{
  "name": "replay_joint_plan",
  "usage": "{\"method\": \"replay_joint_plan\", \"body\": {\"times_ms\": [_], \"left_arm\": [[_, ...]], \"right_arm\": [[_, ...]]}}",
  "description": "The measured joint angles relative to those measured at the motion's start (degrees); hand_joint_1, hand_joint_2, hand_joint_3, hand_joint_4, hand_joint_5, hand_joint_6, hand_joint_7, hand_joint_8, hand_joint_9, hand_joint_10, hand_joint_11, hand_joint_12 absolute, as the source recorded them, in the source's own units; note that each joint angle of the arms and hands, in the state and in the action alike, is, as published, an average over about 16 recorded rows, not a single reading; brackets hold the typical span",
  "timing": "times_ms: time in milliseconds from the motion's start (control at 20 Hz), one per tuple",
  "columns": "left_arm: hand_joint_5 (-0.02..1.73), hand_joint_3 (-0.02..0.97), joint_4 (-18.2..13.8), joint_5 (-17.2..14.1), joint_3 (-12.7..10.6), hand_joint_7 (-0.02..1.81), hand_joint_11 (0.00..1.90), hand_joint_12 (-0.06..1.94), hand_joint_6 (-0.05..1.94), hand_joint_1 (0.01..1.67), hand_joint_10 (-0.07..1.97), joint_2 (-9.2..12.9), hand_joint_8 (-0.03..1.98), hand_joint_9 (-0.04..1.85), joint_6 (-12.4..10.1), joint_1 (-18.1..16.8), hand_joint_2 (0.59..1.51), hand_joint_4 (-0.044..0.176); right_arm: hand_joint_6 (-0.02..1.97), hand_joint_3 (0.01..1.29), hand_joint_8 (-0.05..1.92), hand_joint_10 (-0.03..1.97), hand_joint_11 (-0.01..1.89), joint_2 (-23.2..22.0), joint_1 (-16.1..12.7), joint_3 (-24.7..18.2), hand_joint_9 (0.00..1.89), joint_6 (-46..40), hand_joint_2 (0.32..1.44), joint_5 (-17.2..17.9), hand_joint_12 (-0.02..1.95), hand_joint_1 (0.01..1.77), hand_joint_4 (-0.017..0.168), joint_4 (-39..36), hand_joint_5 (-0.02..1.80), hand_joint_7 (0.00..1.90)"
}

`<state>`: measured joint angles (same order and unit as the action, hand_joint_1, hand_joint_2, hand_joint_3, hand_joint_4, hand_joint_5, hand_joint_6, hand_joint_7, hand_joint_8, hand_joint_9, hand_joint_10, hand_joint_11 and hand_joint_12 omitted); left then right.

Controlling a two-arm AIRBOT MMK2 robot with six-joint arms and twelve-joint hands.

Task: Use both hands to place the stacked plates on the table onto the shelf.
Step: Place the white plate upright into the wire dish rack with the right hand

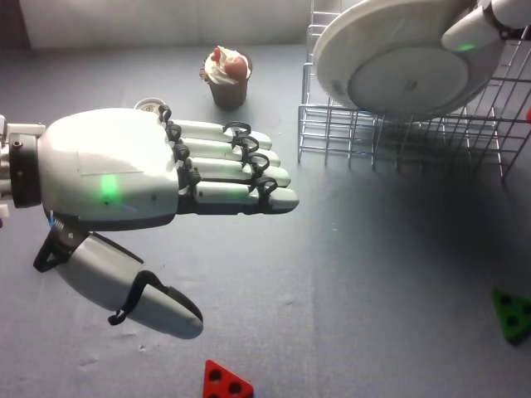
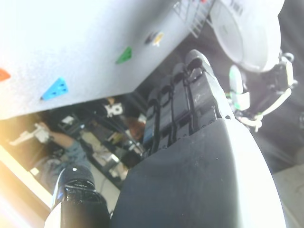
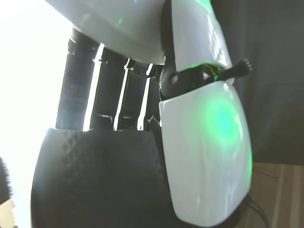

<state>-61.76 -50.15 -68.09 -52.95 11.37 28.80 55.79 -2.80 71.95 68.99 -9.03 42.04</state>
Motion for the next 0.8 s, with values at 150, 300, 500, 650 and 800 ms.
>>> {"method": "replay_joint_plan", "body": {"times_ms": [150, 300, 500, 650, 800], "left_arm": [[0.12, 0.009, -0.33, -0.07, 0.01, 0.14, 0.14, 0.01, 0.0, 0.01, 0.01, 0.0, 0.01, 0.13, -0.35, 0.0, 1.022, 0.0], [0.12, 0.009, -0.66, -0.1, 0.0, 0.14, 0.13, 0.01, 0.0, 0.02, 0.01, 0.0, 0.01, 0.13, -0.63, 0.0, 1.023, 0.0], [0.12, 0.009, -0.98, -0.17, -0.1, 0.14, 0.13, 0.01, 0.0, 0.02, 0.02, 0.0, 0.01, 0.13, -0.9, 0.0, 1.023, 0.0], [0.12, 0.009, -1.0, -0.3, -0.22, 0.14, 0.13, 0.01, 0.0, 0.01, 0.02, 0.0, 0.01, 0.12, -0.96, 0.0, 1.024, 0.0], [0.12, 0.009, -0.99, -0.46, -0.33, 0.14, 0.13, 0.01, 0.0, 0.01, 0.01, 0.0, 0.01, 0.12, -0.97, 0.0, 1.024, 0.0]], "right_arm": [[0.98, 0.01, 0.72, 0.68, 1.12, 0.58, -0.04, 1.2, 1.19, -2.1, 0.97, -0.85, 0.73, 1.45, -0.009, -1.65, 0.83, 1.05], [1.01, 0.01, 0.73, 0.71, 1.18, 1.07, -0.09, 2.23, 1.19, -3.84, 0.97, -1.3, 0.49, 1.44, -0.009, -3.26, 0.82, 1.04], [1.04, 0.01, 0.76, 0.83, 1.24, 1.68, -0.14, 3.26, 1.15, -4.43, 0.98, -1.66, 0.18, 1.43, -0.009, -3.89, 0.8, 1.02], [1.05, 0.01, 0.78, 0.83, 1.27, 2.24, -0.16, 4.14, 1.12, -4.57, 0.99, -1.8, 0.04, 1.41, -0.009, -3.94, 0.79, 1.01], [1.05, 0.01, 0.68, 0.68, 1.27, 2.81, -0.1, 5.06, 1.11, -4.7, 0.99, -1.83, 0.03, 1.39, -0.008, -3.98, 0.8, 1.0]]}}
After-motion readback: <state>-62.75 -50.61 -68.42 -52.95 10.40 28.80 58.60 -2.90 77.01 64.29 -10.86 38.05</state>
